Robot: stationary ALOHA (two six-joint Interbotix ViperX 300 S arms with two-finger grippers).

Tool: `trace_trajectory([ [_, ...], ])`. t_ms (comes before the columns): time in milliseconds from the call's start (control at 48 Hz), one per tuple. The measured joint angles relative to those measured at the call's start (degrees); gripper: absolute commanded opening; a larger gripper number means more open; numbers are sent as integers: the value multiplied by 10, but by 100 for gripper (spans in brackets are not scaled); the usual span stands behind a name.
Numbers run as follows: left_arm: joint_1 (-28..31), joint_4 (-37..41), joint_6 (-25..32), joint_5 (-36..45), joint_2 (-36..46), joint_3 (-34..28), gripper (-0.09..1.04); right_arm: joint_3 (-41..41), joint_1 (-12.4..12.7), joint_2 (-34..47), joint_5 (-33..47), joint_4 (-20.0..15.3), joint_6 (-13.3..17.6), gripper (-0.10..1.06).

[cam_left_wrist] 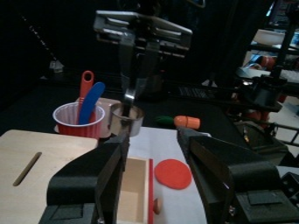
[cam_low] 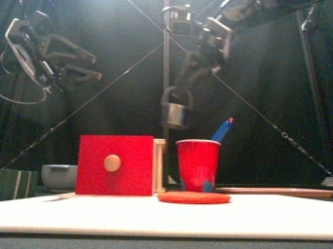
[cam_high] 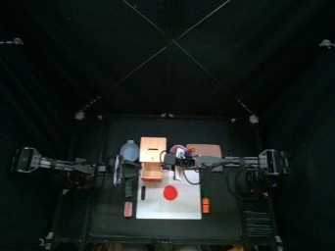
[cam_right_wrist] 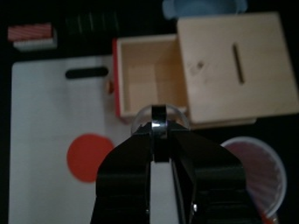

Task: Get the cutter from the drawer then cut the dough then place the extra dough in the bowl
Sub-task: Place the cutter on the board

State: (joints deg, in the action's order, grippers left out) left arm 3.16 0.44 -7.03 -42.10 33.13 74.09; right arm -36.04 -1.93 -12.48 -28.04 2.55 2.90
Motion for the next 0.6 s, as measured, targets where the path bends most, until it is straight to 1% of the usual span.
trace_trajectory([
  [62, 3, -3, 1, 0, -1, -4, 85, -47, -19, -20, 16, 3, 2, 50],
  [83, 4, -3, 1, -1, -2, -5, 85, -58, -21, -24, 24, 6, 5, 50],
  [146, 8, -3, 1, -1, -2, -12, 85, -87, -21, -27, 52, 25, 14, 50],
  [208, 10, -2, 1, -1, -3, -21, 85, -109, -20, -27, 79, 55, 13, 51],
  [271, 10, -2, 1, -1, -4, -27, 85, -119, -22, -26, 98, 83, 28, 51],
  [312, 10, -2, 0, -1, -4, -30, 85, -121, -21, -24, 103, 91, 39, 51],
  [542, 11, -2, 0, -1, -7, -31, 85, -124, -18, 9, 120, 93, 95, 51],
  [604, 11, -3, 1, -1, -7, -32, 85, -124, -18, 13, 129, 88, 102, 51],
])
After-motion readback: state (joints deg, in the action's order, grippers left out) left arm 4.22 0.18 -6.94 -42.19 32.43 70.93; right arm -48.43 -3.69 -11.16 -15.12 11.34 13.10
